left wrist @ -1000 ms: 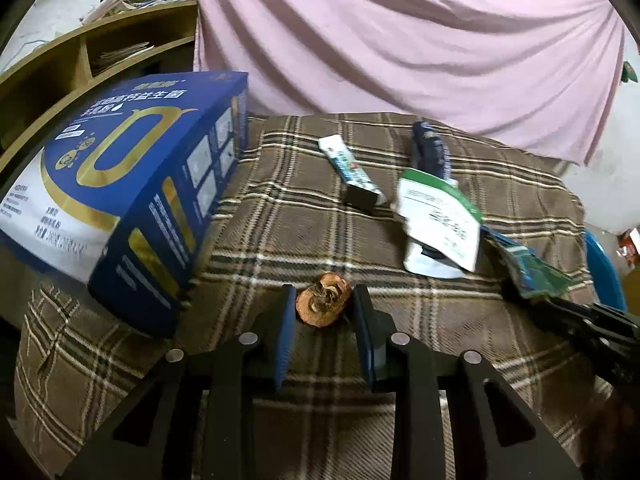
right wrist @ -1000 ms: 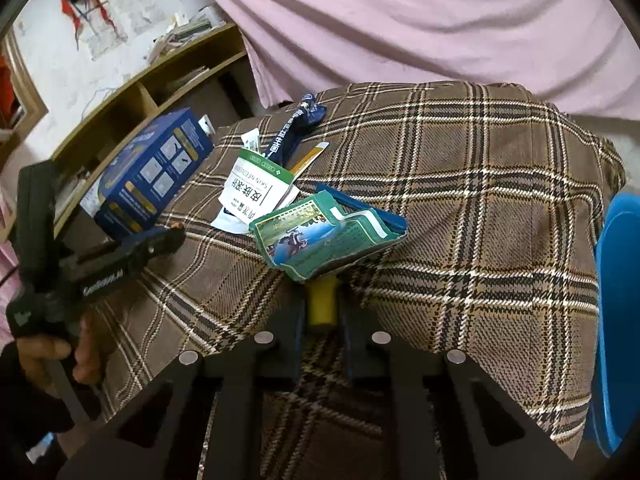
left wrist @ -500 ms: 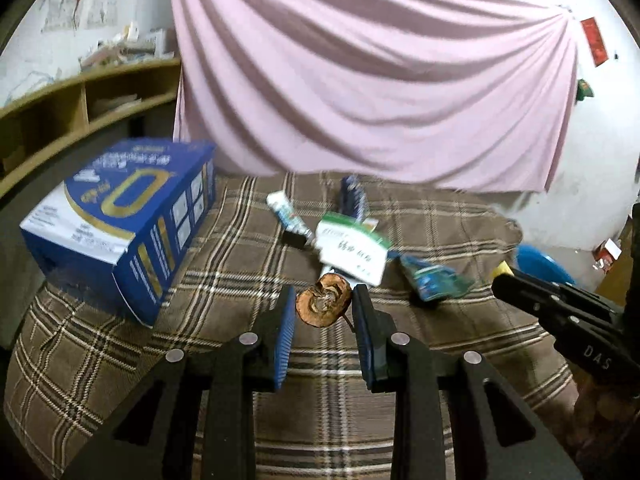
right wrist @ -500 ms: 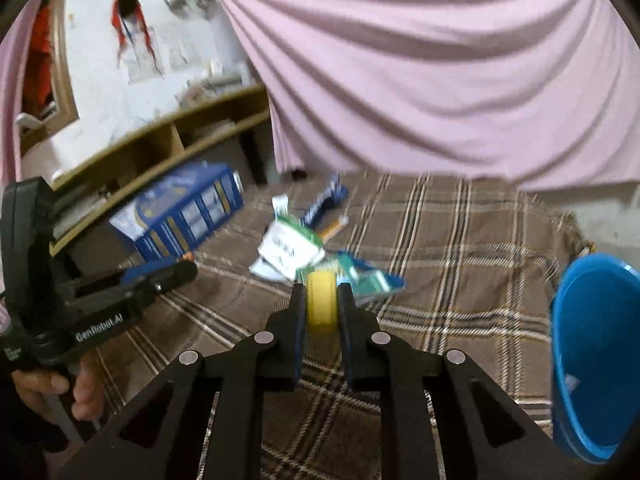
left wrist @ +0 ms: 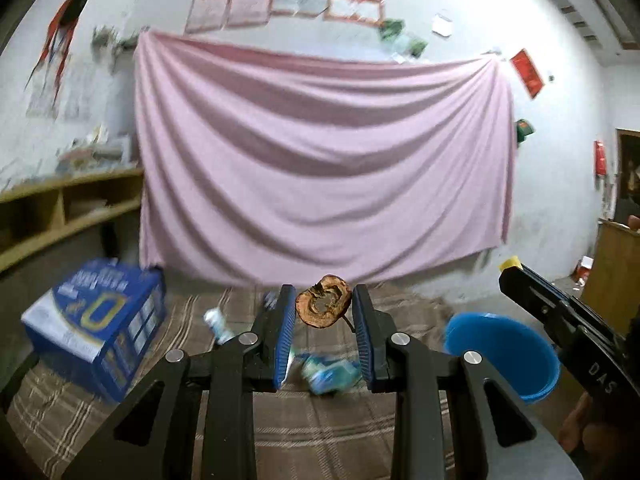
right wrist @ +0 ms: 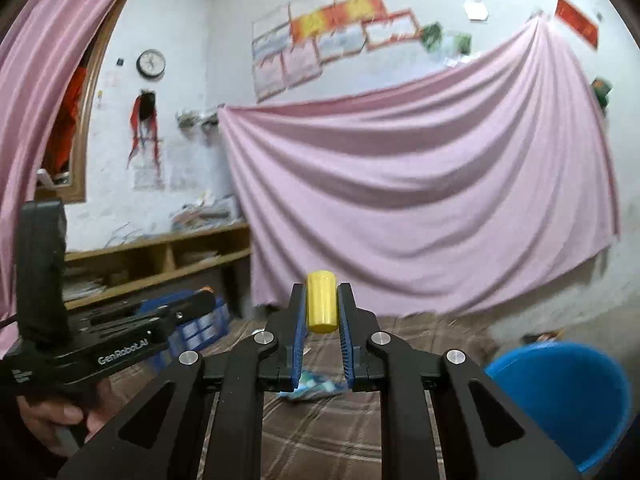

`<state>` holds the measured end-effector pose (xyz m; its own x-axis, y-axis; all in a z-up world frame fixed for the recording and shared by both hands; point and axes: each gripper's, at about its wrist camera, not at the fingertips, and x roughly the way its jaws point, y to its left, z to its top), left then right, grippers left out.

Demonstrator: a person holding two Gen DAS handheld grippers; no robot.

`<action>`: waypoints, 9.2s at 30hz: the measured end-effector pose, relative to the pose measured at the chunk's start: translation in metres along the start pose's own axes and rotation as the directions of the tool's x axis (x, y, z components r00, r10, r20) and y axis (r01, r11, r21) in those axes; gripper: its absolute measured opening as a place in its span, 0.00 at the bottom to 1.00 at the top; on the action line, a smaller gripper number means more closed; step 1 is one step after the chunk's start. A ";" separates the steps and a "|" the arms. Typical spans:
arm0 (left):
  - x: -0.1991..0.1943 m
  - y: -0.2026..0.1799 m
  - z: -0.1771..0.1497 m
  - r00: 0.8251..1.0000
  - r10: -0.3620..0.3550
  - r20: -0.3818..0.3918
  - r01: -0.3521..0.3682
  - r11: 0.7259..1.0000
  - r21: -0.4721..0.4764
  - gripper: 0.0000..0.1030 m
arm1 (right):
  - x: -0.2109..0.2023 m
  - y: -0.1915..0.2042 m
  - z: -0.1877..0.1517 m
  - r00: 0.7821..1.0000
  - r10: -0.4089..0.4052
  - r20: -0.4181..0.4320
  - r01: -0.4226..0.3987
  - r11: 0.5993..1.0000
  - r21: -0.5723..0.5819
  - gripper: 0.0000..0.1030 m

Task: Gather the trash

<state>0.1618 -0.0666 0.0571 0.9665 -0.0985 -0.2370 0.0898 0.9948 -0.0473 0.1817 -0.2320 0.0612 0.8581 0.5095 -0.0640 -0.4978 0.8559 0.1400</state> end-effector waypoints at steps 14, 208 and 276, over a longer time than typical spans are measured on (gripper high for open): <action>0.004 -0.086 0.031 0.976 -0.174 0.129 0.147 0.970 0.193 0.24 | -0.045 -0.052 0.018 0.967 -0.215 0.137 0.213 0.977 0.025 0.13; 0.114 0.081 -0.054 0.912 0.068 -0.404 -0.075 0.997 -0.001 0.21 | 0.175 -0.032 -0.081 0.681 0.126 -0.722 0.053 0.974 0.220 0.46; 0.014 -0.011 0.006 0.999 0.036 0.029 -0.038 0.997 0.070 0.11 | 0.017 -0.021 -0.002 0.994 -0.109 0.008 0.109 0.994 0.003 0.41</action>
<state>0.1757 -0.0786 0.0603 0.9758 -0.0616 -0.2100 0.0693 0.9972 0.0296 0.2064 -0.2418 0.0555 0.9081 0.4128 -0.0708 -0.4013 0.9060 0.1348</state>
